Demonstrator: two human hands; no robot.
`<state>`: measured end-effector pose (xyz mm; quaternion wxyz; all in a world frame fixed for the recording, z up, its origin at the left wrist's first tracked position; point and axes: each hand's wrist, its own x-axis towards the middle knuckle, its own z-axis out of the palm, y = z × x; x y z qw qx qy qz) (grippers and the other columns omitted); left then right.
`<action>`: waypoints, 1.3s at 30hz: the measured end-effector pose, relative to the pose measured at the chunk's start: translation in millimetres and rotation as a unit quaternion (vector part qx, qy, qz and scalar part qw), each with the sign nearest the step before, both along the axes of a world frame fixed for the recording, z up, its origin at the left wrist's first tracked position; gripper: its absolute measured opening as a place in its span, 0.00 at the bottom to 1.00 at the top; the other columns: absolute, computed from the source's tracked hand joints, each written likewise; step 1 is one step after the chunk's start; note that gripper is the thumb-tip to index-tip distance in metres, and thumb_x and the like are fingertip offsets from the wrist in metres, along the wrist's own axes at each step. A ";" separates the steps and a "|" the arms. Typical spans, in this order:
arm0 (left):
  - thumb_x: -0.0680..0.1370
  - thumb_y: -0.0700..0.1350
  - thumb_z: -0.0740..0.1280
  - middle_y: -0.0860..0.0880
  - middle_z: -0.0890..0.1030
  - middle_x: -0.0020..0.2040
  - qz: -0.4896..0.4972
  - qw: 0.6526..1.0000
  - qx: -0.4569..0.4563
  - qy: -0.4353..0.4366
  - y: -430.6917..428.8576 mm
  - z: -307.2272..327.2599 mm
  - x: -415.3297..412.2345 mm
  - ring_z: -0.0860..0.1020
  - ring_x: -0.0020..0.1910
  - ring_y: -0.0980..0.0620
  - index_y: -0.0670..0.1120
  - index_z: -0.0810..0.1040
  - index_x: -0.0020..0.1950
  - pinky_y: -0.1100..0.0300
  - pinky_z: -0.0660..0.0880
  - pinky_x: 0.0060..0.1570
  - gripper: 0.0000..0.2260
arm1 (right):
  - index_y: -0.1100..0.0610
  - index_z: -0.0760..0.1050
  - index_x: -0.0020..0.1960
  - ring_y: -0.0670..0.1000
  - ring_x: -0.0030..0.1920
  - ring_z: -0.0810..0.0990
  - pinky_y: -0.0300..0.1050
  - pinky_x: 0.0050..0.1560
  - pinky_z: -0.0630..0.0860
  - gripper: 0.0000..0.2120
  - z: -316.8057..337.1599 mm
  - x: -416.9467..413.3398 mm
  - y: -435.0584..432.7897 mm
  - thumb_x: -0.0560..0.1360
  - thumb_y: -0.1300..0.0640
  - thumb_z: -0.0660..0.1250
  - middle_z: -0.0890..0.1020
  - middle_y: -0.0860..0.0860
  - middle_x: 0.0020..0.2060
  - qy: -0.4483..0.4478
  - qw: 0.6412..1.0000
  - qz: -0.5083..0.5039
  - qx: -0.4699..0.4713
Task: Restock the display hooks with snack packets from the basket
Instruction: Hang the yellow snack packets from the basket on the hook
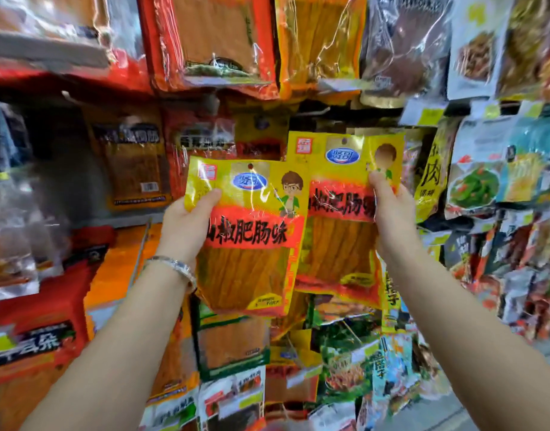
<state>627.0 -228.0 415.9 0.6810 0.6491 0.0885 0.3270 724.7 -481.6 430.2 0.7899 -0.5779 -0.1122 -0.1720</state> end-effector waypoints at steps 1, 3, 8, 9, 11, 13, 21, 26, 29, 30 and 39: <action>0.66 0.57 0.71 0.50 0.85 0.39 -0.003 1.000 -0.002 -0.005 -0.9 4.9 6.5 0.84 0.39 0.49 0.54 0.83 0.37 0.51 0.80 0.42 0.08 | 0.54 0.80 0.45 0.54 0.44 0.85 0.54 0.49 0.80 0.11 9.3 9.7 2.2 0.69 0.47 0.69 0.86 0.52 0.42 -0.002 1.000 0.011 0.008; 0.68 0.55 0.71 0.49 0.85 0.39 -0.003 1.000 -0.014 -0.011 -2.1 12.2 18.1 0.84 0.37 0.49 0.52 0.83 0.37 0.53 0.79 0.39 0.07 | 0.51 0.82 0.36 0.50 0.37 0.85 0.48 0.43 0.79 0.07 25.7 27.6 6.4 0.69 0.49 0.69 0.85 0.48 0.35 -0.005 0.999 0.030 0.020; 0.72 0.52 0.71 0.48 0.85 0.38 0.009 1.000 -0.007 -0.018 -9.2 25.5 31.4 0.84 0.37 0.49 0.48 0.82 0.39 0.58 0.79 0.33 0.08 | 0.48 0.82 0.30 0.47 0.30 0.83 0.39 0.30 0.76 0.11 49.4 60.3 10.8 0.71 0.51 0.69 0.83 0.46 0.29 -0.019 0.997 0.079 0.013; 0.73 0.51 0.70 0.48 0.85 0.37 0.014 1.000 -0.003 -0.022 -11.5 28.2 31.8 0.84 0.36 0.50 0.47 0.82 0.39 0.60 0.78 0.30 0.08 | 0.50 0.82 0.30 0.47 0.30 0.83 0.38 0.28 0.75 0.11 51.1 66.0 11.4 0.71 0.52 0.69 0.83 0.47 0.29 -0.019 0.996 0.090 0.013; 0.74 0.50 0.70 0.50 0.85 0.35 0.035 0.999 0.003 -0.035 -16.5 34.0 31.4 0.83 0.33 0.52 0.46 0.81 0.40 0.63 0.76 0.27 0.08 | 0.51 0.82 0.31 0.48 0.31 0.84 0.38 0.28 0.76 0.11 53.6 76.2 13.1 0.71 0.53 0.69 0.84 0.48 0.30 -0.015 0.993 0.114 0.009; 0.74 0.48 0.70 0.50 0.84 0.34 0.057 0.997 -0.005 -0.051 -20.8 39.9 30.8 0.83 0.32 0.54 0.46 0.81 0.40 0.64 0.75 0.26 0.07 | 0.52 0.82 0.33 0.49 0.34 0.84 0.42 0.32 0.78 0.10 54.5 85.2 13.8 0.72 0.53 0.69 0.84 0.49 0.32 -0.011 0.990 0.137 0.005; 0.73 0.50 0.70 0.48 0.85 0.38 0.083 0.996 0.002 -0.037 -42.2 41.4 42.9 0.84 0.37 0.50 0.51 0.84 0.35 0.55 0.79 0.38 0.08 | 0.53 0.76 0.36 0.48 0.31 0.81 0.41 0.34 0.76 0.07 51.1 103.8 7.4 0.72 0.55 0.68 0.82 0.48 0.30 -0.023 0.981 0.193 0.014; 0.72 0.52 0.71 0.48 0.85 0.38 0.086 0.996 0.011 -0.031 -53.1 42.0 44.3 0.84 0.37 0.49 0.55 0.84 0.36 0.58 0.78 0.32 0.06 | 0.53 0.77 0.38 0.51 0.36 0.84 0.50 0.43 0.79 0.06 49.5 103.8 2.2 0.73 0.53 0.69 0.84 0.51 0.34 -0.030 0.979 0.204 -0.001; 0.69 0.54 0.71 0.48 0.85 0.39 0.090 0.995 0.018 -0.027 -56.9 45.2 41.0 0.84 0.37 0.49 0.55 0.84 0.36 0.58 0.78 0.32 0.05 | 0.52 0.77 0.43 0.51 0.37 0.84 0.46 0.38 0.79 0.02 52.3 104.5 0.0 0.74 0.55 0.68 0.84 0.50 0.35 -0.068 0.974 0.214 -0.001; 0.69 0.54 0.71 0.48 0.85 0.38 0.093 0.995 0.019 -0.027 -57.6 46.1 40.4 0.84 0.37 0.49 0.55 0.84 0.36 0.58 0.78 0.31 0.05 | 0.52 0.76 0.45 0.50 0.37 0.84 0.44 0.36 0.79 0.00 53.4 103.5 0.5 0.74 0.55 0.67 0.85 0.49 0.35 -0.077 0.972 0.222 -0.002; 0.73 0.51 0.70 0.47 0.85 0.39 0.108 0.994 0.012 -0.028 -62.7 49.7 34.0 0.84 0.37 0.49 0.50 0.84 0.36 0.59 0.78 0.30 0.08 | 0.51 0.74 0.45 0.48 0.34 0.84 0.43 0.32 0.80 0.02 55.9 105.1 7.2 0.76 0.56 0.65 0.84 0.47 0.31 -0.082 0.976 0.200 -0.023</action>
